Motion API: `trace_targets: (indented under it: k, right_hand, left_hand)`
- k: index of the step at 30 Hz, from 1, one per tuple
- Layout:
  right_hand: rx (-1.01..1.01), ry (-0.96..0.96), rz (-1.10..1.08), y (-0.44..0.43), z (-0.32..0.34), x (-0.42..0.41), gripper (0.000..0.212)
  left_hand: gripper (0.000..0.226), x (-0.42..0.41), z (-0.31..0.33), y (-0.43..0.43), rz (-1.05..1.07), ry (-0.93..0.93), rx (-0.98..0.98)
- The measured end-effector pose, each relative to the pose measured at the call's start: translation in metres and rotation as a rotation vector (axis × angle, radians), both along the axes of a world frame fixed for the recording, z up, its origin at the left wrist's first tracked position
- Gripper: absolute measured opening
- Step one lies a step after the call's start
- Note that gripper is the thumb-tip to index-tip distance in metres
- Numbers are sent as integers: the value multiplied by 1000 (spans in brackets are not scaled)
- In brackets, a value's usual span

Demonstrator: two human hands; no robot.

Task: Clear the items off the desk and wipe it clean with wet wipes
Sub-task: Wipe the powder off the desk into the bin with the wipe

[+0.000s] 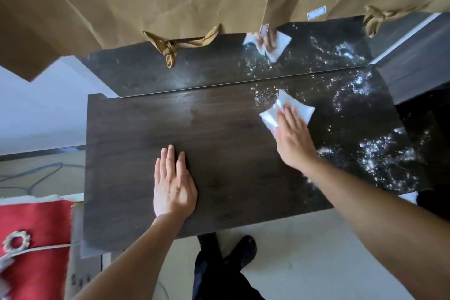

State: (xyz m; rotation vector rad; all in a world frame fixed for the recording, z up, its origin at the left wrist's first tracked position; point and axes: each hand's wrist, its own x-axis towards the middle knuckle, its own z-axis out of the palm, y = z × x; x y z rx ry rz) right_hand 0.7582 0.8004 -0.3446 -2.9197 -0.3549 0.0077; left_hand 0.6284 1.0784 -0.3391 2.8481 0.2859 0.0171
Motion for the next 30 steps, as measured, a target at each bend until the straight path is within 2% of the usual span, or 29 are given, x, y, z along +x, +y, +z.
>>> trace_targets:
  k: [2, 3, 4, 6, 8, 9, 11, 13, 15, 17, 18, 20, 22, 24, 25, 27, 30]
  right_hand:
    - [54, 73, -272, 16, 0, 34, 55]
    - [60, 86, -338, 39, 2, 35, 55]
    - [55, 73, -298, 63, 2, 28, 56]
    - [65, 57, 6, 101, -1, -2, 54]
    - [40, 106, 250, 93, -2, -10, 50]
    - [44, 108, 277, 76, -1, 4, 50]
    - [25, 53, 75, 43, 0, 39, 52]
    - [13, 90, -294, 27, 7, 72, 54]
    - [50, 181, -617, 52, 15, 95, 61]
    - [124, 262, -720, 100, 23, 103, 69]
    - [144, 264, -661, 123, 21, 97, 70]
    - [121, 188, -395, 151, 8, 71, 65]
    - [75, 148, -98, 135, 3, 51, 58]
    - [56, 69, 84, 91, 0, 61, 53]
    - [38, 27, 111, 69, -1, 67, 51]
    - [14, -5, 32, 45, -2, 74, 49]
    - [47, -9, -150, 78, -5, 71, 49]
  left_hand:
    - [49, 2, -1, 2, -21, 16, 10]
    - [49, 4, -1, 3, -27, 23, 13]
    - [50, 6, -1, 4, -32, 31, 14]
    - [51, 10, 1, 4, -43, 47, 18]
    - [51, 13, 3, 4, -46, 51, 16]
    - [51, 13, 3, 4, -46, 50, 16]
    - [51, 14, 3, 4, -51, 52, 18]
    - [51, 15, 3, 5, -57, 55, 12]
    - [51, 17, 3, 5, -59, 51, 12]
    - [51, 19, 4, 5, -65, 61, 15]
    - [51, 19, 4, 5, -70, 69, 14]
    - [52, 20, 4, 6, -73, 74, 15]
    - [52, 19, 4, 7, -78, 78, 18]
    - [52, 19, 5, 7, -84, 89, 18]
    - [52, 20, 5, 7, -88, 93, 16]
    - [52, 21, 3, 8, -93, 87, 12]
    - [51, 21, 1, 8, -96, 69, 3]
